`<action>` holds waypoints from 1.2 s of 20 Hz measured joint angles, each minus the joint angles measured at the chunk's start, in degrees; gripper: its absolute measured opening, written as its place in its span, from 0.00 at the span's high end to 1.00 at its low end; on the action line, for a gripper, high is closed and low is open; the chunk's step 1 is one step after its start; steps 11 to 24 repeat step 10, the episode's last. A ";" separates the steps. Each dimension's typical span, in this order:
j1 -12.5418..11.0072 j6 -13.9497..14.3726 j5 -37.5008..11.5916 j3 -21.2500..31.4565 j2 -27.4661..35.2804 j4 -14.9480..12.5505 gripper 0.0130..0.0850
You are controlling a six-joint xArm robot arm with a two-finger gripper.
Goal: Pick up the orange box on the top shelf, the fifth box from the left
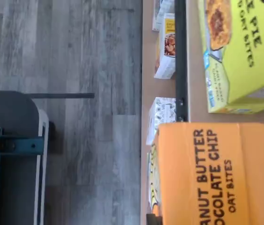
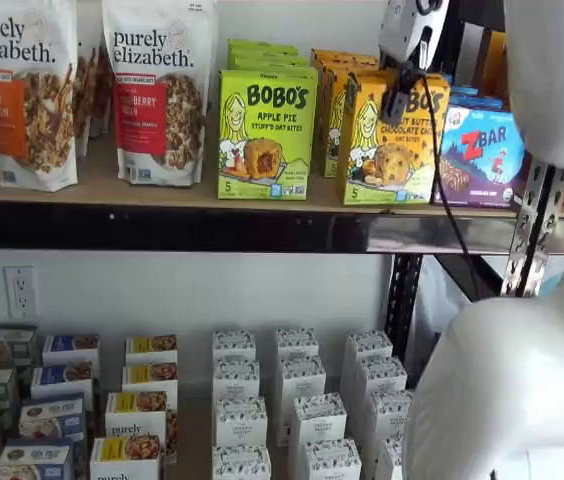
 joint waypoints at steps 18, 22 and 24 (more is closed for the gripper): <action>0.89 0.58 -0.39 6.13 -6.07 -1.26 0.67; 0.89 0.58 -0.39 6.13 -6.07 -1.26 0.67; 0.89 0.58 -0.39 6.13 -6.07 -1.26 0.67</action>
